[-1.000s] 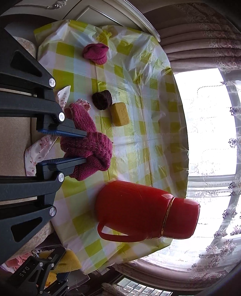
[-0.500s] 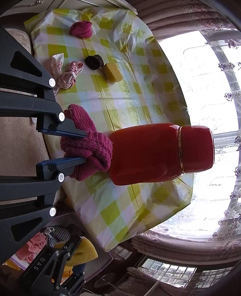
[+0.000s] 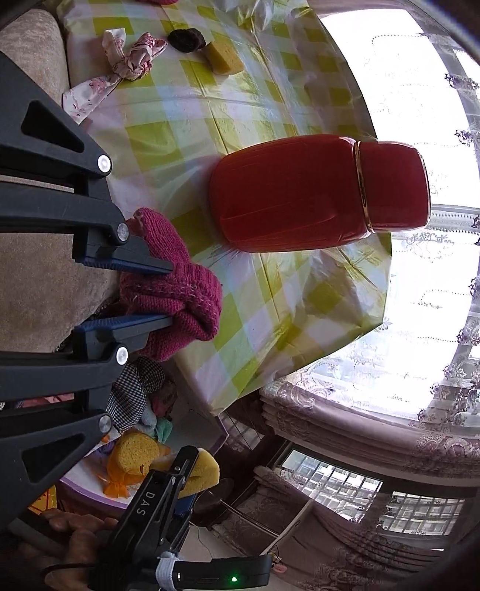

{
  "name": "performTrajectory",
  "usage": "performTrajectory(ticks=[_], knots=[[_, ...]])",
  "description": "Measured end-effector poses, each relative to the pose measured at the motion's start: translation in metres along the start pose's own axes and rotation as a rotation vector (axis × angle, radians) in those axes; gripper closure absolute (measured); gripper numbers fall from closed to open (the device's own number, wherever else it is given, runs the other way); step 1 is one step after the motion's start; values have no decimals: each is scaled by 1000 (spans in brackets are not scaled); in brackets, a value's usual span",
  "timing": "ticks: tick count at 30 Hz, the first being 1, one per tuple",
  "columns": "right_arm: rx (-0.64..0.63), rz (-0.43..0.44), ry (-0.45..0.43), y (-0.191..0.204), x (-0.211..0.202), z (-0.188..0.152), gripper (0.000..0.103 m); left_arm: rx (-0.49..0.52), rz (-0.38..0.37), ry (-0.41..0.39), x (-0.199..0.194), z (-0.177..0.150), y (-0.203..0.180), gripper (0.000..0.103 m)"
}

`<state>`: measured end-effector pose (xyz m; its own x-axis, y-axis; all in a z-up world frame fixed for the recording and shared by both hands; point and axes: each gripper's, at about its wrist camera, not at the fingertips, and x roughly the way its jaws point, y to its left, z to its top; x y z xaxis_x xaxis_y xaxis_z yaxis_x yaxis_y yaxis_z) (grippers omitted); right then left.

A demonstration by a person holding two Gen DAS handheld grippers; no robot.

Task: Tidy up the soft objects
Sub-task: 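Carry the pink socks and yellow sponge over the box and release both, then move both open grippers back over the bed toward the scarf and hat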

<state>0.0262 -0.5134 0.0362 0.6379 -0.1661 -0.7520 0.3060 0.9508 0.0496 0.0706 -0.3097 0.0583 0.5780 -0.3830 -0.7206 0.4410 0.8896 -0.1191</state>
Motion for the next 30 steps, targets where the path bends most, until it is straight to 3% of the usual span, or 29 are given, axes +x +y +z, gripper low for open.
performTrajectory(ticks=[5, 7, 9, 10, 18, 30], knots=[[41, -55, -25, -26, -4, 8, 48, -8, -196, 7, 1, -1, -19, 72], [55, -79, -33, -33, -7, 10, 43, -8, -245, 37, 6, -2, -26, 49], [69, -92, -43, -37, -9, 12, 21, 0, -208, 38, 9, -5, -29, 43], [73, -93, -49, -38, -10, 12, 19, 1, -202, 43, 9, -6, -29, 43], [62, -33, -13, -26, -1, 7, 19, -34, -87, 29, -1, -16, 0, 43], [-104, 123, 28, 62, 3, -9, 19, -173, 66, -24, -31, -36, 74, 43]])
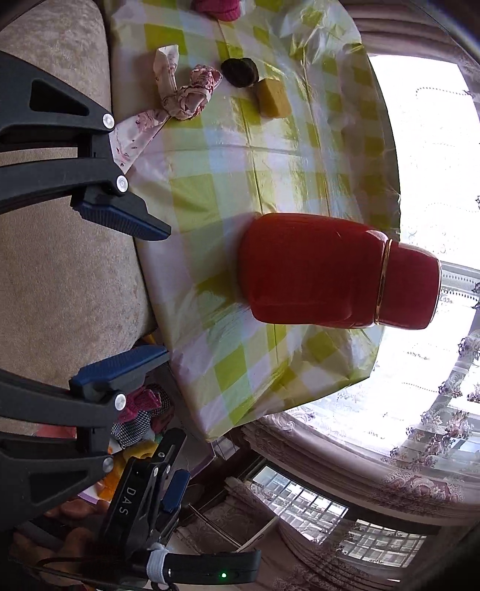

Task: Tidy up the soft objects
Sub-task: 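Move both open grippers back over the bed toward the scarf and hat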

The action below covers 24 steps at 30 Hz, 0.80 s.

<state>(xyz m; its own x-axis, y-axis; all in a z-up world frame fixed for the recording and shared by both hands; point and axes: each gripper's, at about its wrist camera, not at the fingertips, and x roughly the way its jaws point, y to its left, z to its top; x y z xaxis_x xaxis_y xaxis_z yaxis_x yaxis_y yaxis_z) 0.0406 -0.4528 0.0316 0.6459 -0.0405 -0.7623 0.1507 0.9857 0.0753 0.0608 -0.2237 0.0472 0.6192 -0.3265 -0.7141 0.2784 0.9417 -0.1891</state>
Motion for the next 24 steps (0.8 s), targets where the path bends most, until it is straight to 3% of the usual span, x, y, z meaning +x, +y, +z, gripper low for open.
performTrajectory(ticks=[5, 9, 12, 16, 24], knots=[[-58, 73, 25, 43, 4, -3, 19, -95, 152, 17, -8, -4, 48, 43], [-125, 125, 36, 79, 6, -5, 19, -166, 330, 43, -13, -3, 87, 43], [-160, 151, 47, 102, 10, -5, 19, -206, 401, 43, -17, -5, 110, 43], [-203, 177, 54, 127, 14, -4, 19, -243, 451, 40, -21, -7, 132, 43], [-268, 204, 58, 165, 21, -1, 19, -290, 477, 36, -26, -7, 155, 43]])
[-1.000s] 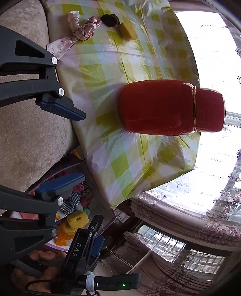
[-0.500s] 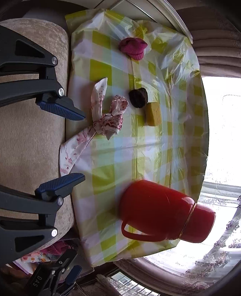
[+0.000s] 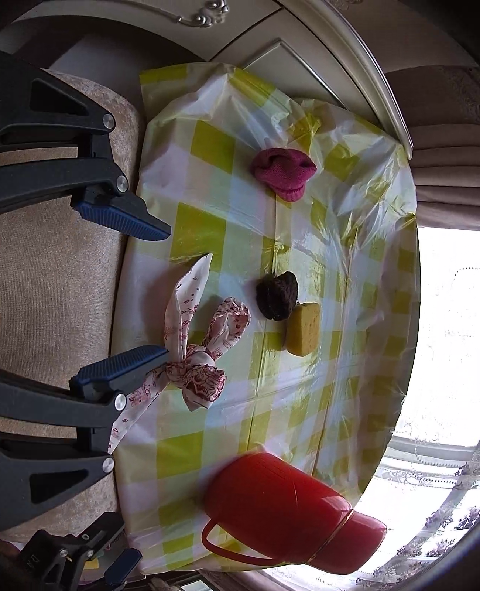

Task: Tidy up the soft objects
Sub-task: 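Move both open grippers back over the bed toward the scarf and hat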

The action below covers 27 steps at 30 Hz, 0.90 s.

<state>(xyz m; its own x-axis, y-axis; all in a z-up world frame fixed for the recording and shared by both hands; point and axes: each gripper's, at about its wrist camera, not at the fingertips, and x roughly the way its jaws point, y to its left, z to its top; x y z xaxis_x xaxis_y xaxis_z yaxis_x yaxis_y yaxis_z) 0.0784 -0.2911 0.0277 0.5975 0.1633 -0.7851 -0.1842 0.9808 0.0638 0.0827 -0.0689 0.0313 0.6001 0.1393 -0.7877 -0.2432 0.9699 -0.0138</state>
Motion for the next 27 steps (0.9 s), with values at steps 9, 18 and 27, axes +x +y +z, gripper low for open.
performTrajectory(ticks=[9, 18, 27], knots=[[-68, 27, -3, 38, 13, 16, 19, -51, 21, 9, 9, 5, 24, 43], [-118, 83, -1, 79, 34, 30, 19, -141, 61, 17, 19, 13, 65, 43], [-162, 126, 7, 111, 53, 39, 19, -252, 30, 27, 31, 16, 106, 43]])
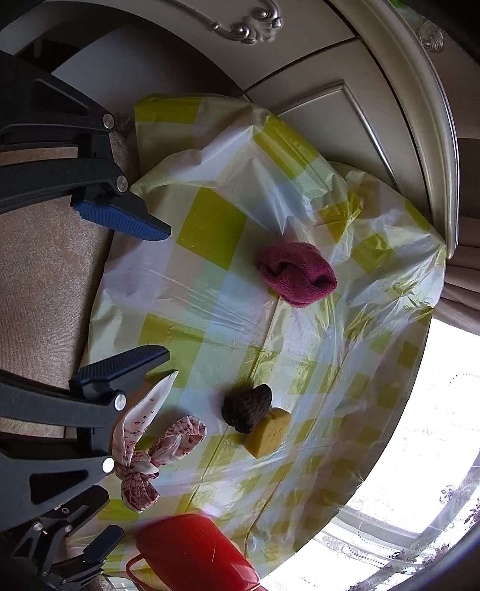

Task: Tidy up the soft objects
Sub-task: 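Move both open grippers back over the bed toward the scarf and hat, then grasp the pink knit hat with the left gripper while the right gripper grasps the floral scarf, then carry the pink hat and floral scarf over the box and release both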

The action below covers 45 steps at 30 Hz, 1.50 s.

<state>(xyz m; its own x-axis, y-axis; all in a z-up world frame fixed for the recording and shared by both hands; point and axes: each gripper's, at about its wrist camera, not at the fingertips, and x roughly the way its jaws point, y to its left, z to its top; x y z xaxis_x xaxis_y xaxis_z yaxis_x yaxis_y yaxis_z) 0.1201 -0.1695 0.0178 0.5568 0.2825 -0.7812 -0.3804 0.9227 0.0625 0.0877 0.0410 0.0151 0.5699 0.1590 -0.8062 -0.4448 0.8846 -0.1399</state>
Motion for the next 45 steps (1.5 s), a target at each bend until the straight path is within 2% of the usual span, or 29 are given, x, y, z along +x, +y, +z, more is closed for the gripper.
performTrajectory(ticks=[10, 15, 17, 19, 21, 22, 25, 26, 27, 28, 30, 31, 33, 34, 39, 45], knots=[[-20, 22, 2, 21, 26, 17, 19, -104, -37, -46, 14, 22, 26, 43], [-9, 10, 14, 23, 39, 21, 19, -103, -24, -90, 23, 45, 28, 43], [-2, 1, 25, 22, 44, 22, 19, -93, -12, -104, 29, 54, 26, 40], [6, -5, 34, 20, 48, 23, 19, -79, 7, -110, 38, 65, 24, 31], [14, -8, 46, 19, 53, 22, 19, -65, 20, -109, 49, 75, 21, 31], [17, -4, 50, 18, 55, 22, 20, -57, 28, -107, 55, 79, 20, 31], [19, 2, 68, 18, 60, 21, 34, -32, 37, -78, 75, 87, 17, 31], [20, 4, 77, 18, 63, 21, 39, -26, 43, -67, 81, 89, 17, 32], [20, 6, 85, 18, 64, 21, 41, -21, 46, -52, 87, 90, 16, 42], [19, 3, 81, 18, 64, 21, 41, -19, 38, -37, 92, 90, 16, 59], [12, -2, 83, 20, 65, 20, 42, -11, 41, -25, 95, 87, 15, 75], [11, -3, 82, 20, 65, 20, 44, -6, 39, -32, 93, 85, 14, 79], [15, 2, 76, 19, 63, 20, 62, 2, 30, -50, 87, 82, 12, 82], [18, 8, 74, 19, 62, 19, 65, 3, 24, -60, 83, 81, 12, 83], [29, 42, 64, 16, 56, 15, 72, -1, 5, -95, 60, 71, 12, 83], [39, 42, 21, 14, 40, 12, 73, 3, -29, -121, 22, 50, 7, 83]])
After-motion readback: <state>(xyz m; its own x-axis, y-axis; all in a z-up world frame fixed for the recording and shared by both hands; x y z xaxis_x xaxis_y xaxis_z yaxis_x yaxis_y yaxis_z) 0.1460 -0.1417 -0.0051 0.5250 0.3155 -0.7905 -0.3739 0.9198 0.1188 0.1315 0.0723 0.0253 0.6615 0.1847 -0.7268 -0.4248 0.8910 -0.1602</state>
